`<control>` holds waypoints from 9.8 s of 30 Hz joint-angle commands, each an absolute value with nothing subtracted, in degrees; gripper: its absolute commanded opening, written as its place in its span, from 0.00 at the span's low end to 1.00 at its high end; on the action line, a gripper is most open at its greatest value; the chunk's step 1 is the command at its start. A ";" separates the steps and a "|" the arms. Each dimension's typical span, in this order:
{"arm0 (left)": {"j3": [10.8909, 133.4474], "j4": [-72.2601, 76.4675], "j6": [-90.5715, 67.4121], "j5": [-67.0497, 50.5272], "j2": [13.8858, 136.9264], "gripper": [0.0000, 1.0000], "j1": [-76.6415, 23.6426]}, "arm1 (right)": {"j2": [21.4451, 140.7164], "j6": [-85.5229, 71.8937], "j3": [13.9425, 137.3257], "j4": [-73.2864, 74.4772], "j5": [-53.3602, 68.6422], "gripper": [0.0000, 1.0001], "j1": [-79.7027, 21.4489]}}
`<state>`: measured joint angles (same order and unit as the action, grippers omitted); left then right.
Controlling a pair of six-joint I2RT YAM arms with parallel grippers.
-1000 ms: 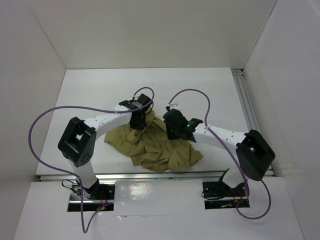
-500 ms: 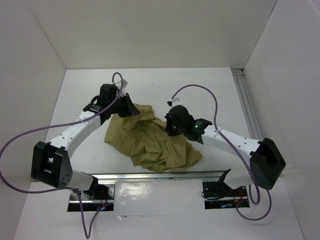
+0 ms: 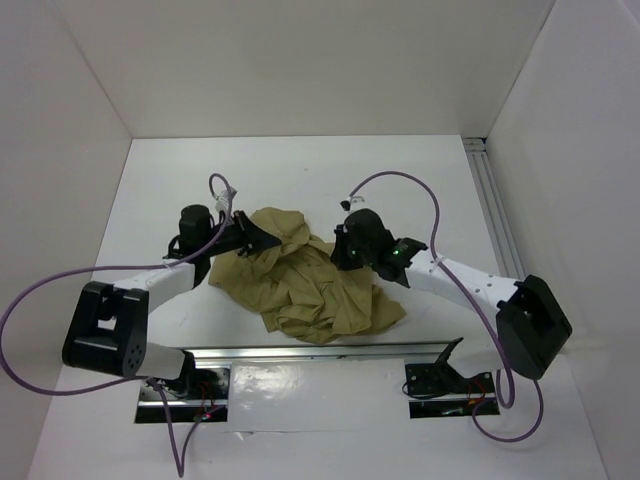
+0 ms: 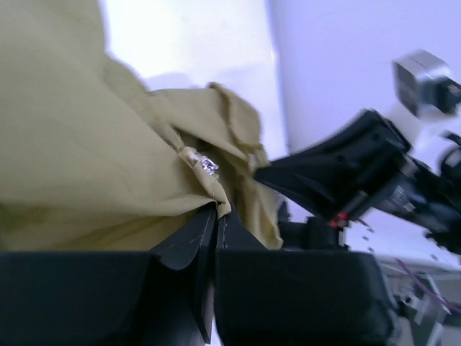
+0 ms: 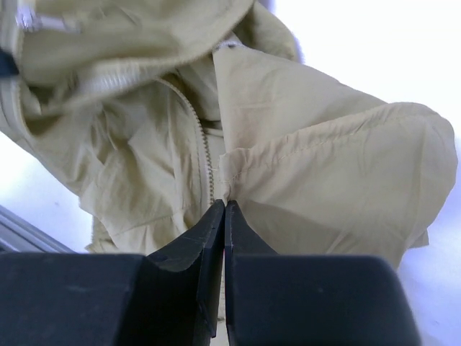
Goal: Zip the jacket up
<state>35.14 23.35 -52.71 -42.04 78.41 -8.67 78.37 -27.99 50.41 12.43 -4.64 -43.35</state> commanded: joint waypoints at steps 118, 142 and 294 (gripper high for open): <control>42.10 70.05 -64.25 -65.30 87.36 0.00 -7.03 | 76.82 -18.63 57.83 4.49 0.44 0.00 -41.13; 25.75 78.38 -67.14 -58.80 92.96 0.00 -8.09 | 80.43 -19.86 49.23 1.86 10.54 0.00 -40.08; 83.85 -40.69 -33.66 17.31 106.44 0.40 -40.61 | 80.07 -23.20 44.65 6.42 10.90 0.00 -29.53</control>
